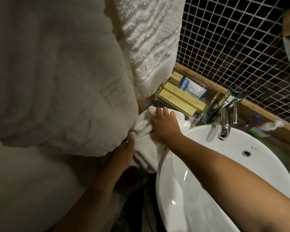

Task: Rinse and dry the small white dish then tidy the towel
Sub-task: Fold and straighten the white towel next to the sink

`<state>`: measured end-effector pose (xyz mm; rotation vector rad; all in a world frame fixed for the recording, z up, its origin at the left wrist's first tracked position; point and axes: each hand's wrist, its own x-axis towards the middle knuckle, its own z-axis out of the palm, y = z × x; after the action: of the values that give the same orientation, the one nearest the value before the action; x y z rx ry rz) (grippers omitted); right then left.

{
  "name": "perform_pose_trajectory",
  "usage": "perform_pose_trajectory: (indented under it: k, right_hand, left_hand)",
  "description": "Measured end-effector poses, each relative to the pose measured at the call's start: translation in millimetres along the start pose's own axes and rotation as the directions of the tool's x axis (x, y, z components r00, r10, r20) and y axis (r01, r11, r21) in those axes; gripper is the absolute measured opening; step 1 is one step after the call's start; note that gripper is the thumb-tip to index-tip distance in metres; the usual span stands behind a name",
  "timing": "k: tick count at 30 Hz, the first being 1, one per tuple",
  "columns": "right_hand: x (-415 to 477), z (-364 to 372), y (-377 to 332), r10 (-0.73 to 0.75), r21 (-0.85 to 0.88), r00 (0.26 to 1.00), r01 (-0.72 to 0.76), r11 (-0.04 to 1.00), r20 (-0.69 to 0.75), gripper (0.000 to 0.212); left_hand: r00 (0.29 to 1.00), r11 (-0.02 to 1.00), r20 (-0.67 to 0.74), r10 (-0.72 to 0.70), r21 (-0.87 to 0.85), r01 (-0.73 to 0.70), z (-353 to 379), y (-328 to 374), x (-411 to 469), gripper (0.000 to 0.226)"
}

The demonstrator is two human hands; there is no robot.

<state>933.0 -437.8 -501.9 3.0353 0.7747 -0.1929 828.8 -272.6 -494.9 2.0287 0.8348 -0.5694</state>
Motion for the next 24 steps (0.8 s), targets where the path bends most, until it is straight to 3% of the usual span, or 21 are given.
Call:
perform_pose_trajectory:
  k: [3, 6, 9, 11, 15, 18, 21, 24]
  right_hand:
    - [-4, -7, 0, 0.065, 0.084, 0.996, -0.060, 0.995, -0.064, 0.044]
    - [-10, -11, 2, 0.084, 0.069, 0.993, -0.078, 0.995, -0.084, 0.040]
    - [-14, -14, 6, 0.082, 0.045, 0.994, -0.079, 0.996, -0.067, 0.032]
    - [-14, -15, 7, 0.085, 0.066, 0.996, -0.082, 0.994, -0.042, 0.029]
    - [-16, -13, 7, 0.092, 0.142, 0.993, -0.102, 0.985, 0.076, 0.049]
    - [-18, -21, 9, 0.138, 0.151, 0.984, -0.155, 0.976, 0.115, 0.044]
    - [-20, -42, 10, 0.233, 0.229, 0.972, -0.233, 0.945, 0.026, 0.040]
    - [-30, -70, 17, 0.338, 0.316, 0.940, -0.306, 0.898, -0.051, 0.033]
  left_hand:
    - [0.985, 0.968, 0.003, 0.172, 0.185, -0.169, -2, -3, -19, 0.096]
    - [0.953, 0.866, 0.028, 0.301, 0.409, -0.286, 2, -3, -31, 0.093]
    - [0.891, 0.786, -0.001, 0.453, 0.472, -0.399, 10, -4, -32, 0.090]
    - [0.858, 0.786, -0.050, 0.511, 0.431, -0.443, 16, -5, -32, 0.067]
    - [0.857, 0.863, -0.141, 0.495, 0.198, -0.465, 18, -7, -34, 0.030]
    - [0.862, 0.874, -0.152, 0.483, 0.132, -0.467, 14, -5, -36, 0.036]
    - [0.843, 0.864, -0.192, 0.503, 0.068, -0.499, 6, -4, -48, 0.043]
    - [0.764, 0.792, -0.271, 0.586, -0.008, -0.610, -7, 6, -69, 0.046]
